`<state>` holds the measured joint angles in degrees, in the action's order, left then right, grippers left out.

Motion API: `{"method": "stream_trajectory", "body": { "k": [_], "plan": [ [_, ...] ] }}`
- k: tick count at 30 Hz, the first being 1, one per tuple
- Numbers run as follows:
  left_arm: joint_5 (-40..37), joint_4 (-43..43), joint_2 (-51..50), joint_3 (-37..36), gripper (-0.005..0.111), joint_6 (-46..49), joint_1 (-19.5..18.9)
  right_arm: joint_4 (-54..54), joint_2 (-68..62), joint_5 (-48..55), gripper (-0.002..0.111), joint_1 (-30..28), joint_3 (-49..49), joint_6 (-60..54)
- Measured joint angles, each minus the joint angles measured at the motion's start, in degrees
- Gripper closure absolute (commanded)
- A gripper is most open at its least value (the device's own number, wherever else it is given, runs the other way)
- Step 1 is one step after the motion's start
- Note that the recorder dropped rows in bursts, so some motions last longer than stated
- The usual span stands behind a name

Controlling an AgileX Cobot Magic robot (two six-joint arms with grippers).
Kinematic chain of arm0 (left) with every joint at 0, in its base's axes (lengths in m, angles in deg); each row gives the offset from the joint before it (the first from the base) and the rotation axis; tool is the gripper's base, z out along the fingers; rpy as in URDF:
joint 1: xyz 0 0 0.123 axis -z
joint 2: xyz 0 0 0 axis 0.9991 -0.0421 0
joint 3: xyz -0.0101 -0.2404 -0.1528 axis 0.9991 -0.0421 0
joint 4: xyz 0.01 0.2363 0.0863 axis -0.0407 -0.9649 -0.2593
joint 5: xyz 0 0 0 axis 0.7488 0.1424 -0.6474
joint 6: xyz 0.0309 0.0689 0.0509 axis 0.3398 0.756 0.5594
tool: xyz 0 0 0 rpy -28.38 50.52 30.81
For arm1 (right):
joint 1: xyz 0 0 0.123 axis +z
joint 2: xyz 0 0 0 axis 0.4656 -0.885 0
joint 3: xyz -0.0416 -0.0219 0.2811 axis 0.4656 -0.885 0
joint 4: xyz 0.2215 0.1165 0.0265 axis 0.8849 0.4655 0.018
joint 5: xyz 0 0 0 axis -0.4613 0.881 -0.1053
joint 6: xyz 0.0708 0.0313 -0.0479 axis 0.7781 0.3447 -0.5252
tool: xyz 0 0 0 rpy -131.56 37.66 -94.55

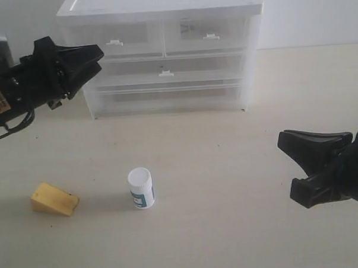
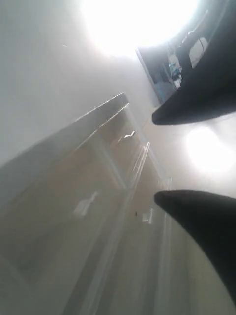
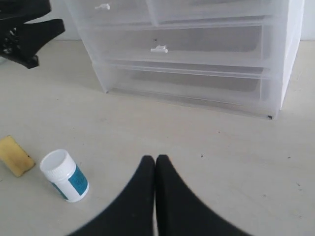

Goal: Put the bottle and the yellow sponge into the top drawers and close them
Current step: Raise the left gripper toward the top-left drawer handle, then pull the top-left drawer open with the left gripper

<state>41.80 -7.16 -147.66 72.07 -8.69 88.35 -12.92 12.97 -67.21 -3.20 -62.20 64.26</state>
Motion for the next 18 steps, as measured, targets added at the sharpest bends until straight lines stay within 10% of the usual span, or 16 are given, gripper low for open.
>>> {"method": "stream_trajectory", "body": {
  "k": [11,18],
  "plan": [
    [0.1,-0.1,-11.7,15.9,0.066,-12.6,0.5,-0.1,-0.3,-0.5,0.109,0.0,0.0,-1.2],
    [-3.2,-0.7,-11.8,17.5,0.103,-14.8,2.0,-0.1,-0.3,-0.5,0.109,0.0,0.0,-1.4]
  ]
}}
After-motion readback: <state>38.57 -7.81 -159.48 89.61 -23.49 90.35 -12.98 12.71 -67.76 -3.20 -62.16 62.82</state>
